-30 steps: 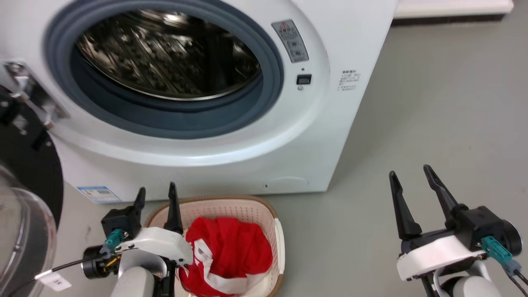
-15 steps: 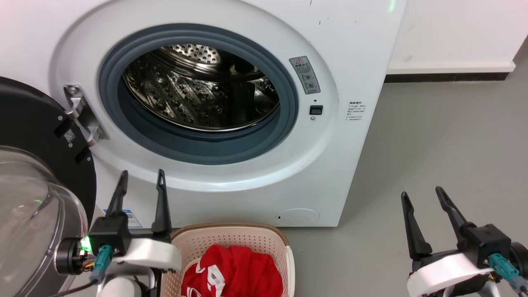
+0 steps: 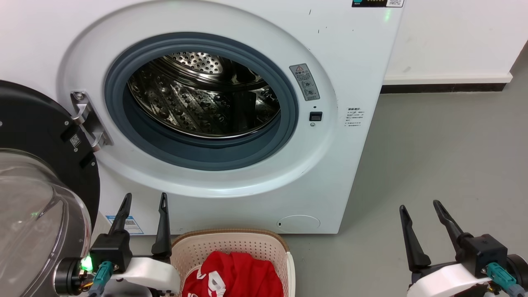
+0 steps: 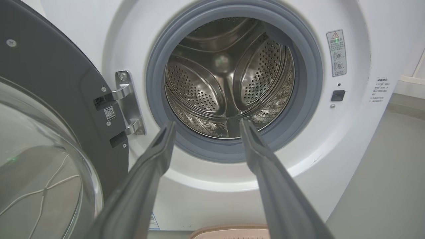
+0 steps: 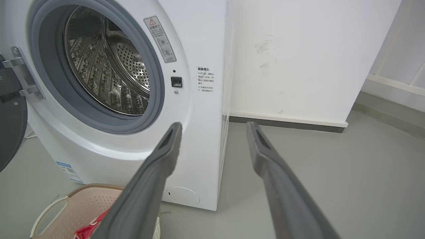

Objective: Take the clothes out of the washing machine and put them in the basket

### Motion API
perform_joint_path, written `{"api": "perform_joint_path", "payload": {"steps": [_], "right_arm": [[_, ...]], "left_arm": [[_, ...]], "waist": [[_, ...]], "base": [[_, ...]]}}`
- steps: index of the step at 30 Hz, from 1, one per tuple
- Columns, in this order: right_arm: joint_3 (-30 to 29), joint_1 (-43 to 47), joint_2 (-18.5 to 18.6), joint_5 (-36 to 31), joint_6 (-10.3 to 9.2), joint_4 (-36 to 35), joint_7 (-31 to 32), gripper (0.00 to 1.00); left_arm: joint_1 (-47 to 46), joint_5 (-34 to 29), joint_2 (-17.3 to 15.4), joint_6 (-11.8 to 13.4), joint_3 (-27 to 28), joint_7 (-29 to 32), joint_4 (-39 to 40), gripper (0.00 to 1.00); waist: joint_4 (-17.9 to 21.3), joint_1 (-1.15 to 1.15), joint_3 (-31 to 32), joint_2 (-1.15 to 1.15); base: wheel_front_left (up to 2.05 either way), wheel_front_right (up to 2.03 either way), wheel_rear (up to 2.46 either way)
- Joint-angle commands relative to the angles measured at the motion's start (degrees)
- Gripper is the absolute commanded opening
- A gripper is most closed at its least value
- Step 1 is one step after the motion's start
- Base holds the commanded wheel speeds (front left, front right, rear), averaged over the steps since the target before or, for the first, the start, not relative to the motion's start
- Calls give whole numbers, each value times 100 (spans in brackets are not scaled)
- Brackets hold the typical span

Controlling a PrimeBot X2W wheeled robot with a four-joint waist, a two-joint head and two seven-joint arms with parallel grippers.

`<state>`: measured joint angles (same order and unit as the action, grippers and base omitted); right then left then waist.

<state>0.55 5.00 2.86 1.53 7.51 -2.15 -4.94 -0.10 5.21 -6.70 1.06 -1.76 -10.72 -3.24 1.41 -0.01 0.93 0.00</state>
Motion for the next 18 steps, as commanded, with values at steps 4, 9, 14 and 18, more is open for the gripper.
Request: {"api": "perform_joint_path", "payload": {"steps": [4,9,14,18], "right_arm": [[3,97,2,43,-4,2,12,100],[2,81,2,52,-4,26,14,100],[6,40,-1,20,0,92,-1,0],[27,52,7,452,0,127,-2,0]], "left_arm": [[80,75,-26,3,-28,72,-17,100],[76,113,-47,23,-44,91,-32,100],[21,132,2,-5,-44,101,-103,0],[-57,509,29,-46,59,229,-251,0]], "waist": [[19,1,8,0],[40,1,3,0],[43,1,3,0],[37,1,-1,0]], "base": [[0,0,0],[0,0,0],[0,0,0],[0,0,0]]}}
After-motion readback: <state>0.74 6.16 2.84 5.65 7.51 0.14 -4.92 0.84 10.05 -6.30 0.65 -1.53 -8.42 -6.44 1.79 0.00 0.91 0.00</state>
